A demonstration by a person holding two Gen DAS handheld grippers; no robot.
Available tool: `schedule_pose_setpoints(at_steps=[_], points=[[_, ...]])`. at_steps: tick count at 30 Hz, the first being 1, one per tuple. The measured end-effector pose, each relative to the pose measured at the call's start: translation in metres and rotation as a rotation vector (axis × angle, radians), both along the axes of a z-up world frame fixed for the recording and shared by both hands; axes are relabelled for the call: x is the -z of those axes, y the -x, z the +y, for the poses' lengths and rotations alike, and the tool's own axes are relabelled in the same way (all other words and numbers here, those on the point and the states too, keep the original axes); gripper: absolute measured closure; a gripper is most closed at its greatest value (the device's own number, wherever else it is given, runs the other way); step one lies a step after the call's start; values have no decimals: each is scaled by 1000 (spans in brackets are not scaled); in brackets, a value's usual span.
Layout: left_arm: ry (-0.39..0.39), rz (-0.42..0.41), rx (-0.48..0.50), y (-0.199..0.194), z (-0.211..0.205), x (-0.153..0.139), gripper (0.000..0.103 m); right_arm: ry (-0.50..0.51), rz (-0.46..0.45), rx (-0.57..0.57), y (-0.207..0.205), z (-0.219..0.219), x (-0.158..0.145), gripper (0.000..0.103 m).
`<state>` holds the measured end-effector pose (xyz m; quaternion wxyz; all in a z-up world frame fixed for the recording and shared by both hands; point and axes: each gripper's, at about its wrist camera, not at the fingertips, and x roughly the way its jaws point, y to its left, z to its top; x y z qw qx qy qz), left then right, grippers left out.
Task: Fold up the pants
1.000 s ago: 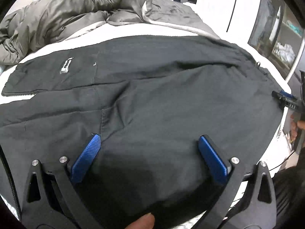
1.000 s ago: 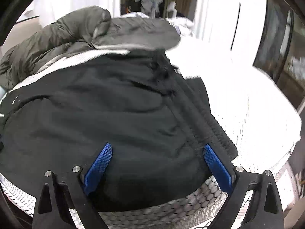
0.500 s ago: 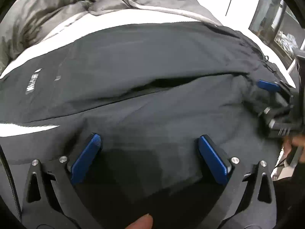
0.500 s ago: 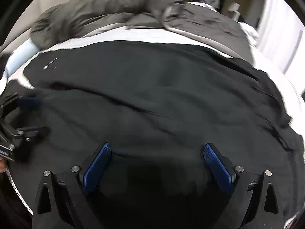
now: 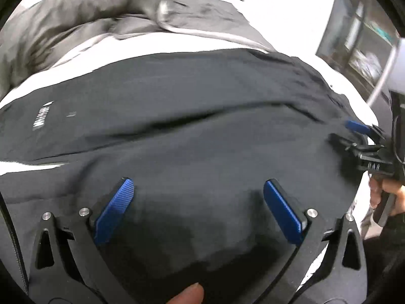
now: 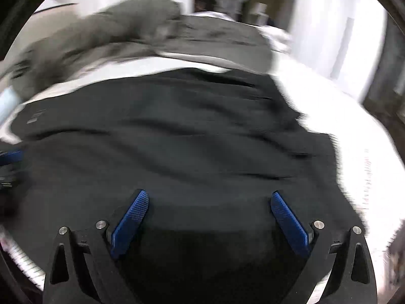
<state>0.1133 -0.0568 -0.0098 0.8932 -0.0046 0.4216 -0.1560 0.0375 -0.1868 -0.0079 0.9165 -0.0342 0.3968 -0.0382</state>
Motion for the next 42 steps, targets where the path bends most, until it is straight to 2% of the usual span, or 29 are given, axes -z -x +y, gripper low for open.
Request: schedule_pose_setpoints(at_steps=[2, 3, 5, 6, 9, 12, 14, 15, 18, 21, 22, 24, 26, 28, 30, 31, 32, 34, 36, 39, 40, 42], points=[[-69, 12, 32, -1, -16, 9, 1, -20, 24, -110, -2, 30, 7, 4], [-104, 9, 34, 0, -20, 12, 1, 3, 42, -150, -3, 43, 12, 4], [-121, 10, 32, 2, -14, 12, 1, 80, 55, -173, -3, 59, 21, 4], [-133, 14, 10, 2, -5, 11, 1, 69, 55, -177, -4, 58, 22, 4], [-176, 25, -111, 4, 46, 14, 0, 1, 67, -128, -17, 32, 25, 3], [-64, 65, -234, 11, 123, 13, 0, -13, 69, -98, -19, 12, 29, 3], [-38, 53, -322, 19, 172, 8, 1, -11, 71, -97, -21, 14, 28, 3], [-55, 45, -367, 23, 191, 7, 1, -7, 74, -96, -23, 12, 26, 3], [-215, 50, -559, 28, 248, 8, 1, 0, 81, -93, -26, 10, 25, 2], [-192, 66, -643, 33, 283, 11, 0, -1, 83, -89, -23, 4, 23, 2], [-168, 74, -660, 35, 289, 10, 1, 1, 83, -88, -26, 5, 24, 2], [-116, 37, -646, 43, 284, 0, 1, 2, 80, -83, -27, 6, 23, 2], [-93, -18, -556, 44, 264, -12, 1, 2, 74, -84, -27, 7, 22, 2], [-146, -8, -464, 33, 241, -10, 1, 5, 67, -93, -26, 10, 21, 2], [-228, 55, -426, 15, 229, 2, 1, 10, 63, -103, -26, 13, 21, 2], [-262, 96, -438, 3, 229, 9, 0, 12, 63, -109, -27, 14, 21, 2], [-261, 126, -453, -6, 235, 14, 0, 14, 63, -114, -27, 15, 22, 2], [-220, 171, -554, -16, 262, 19, 0, 9, 64, -115, -26, 13, 22, 2], [-148, 182, -636, -17, 287, 18, 0, 4, 66, -110, -27, 11, 22, 2], [-163, 139, -769, -4, 318, 5, 1, 5, 66, -106, -29, 9, 23, 2], [-153, 109, -787, 4, 321, -1, 1, 6, 64, -105, -28, 9, 22, 2], [-101, 50, -762, 22, 320, -11, 1, 8, 59, -108, -28, 11, 21, 2]])
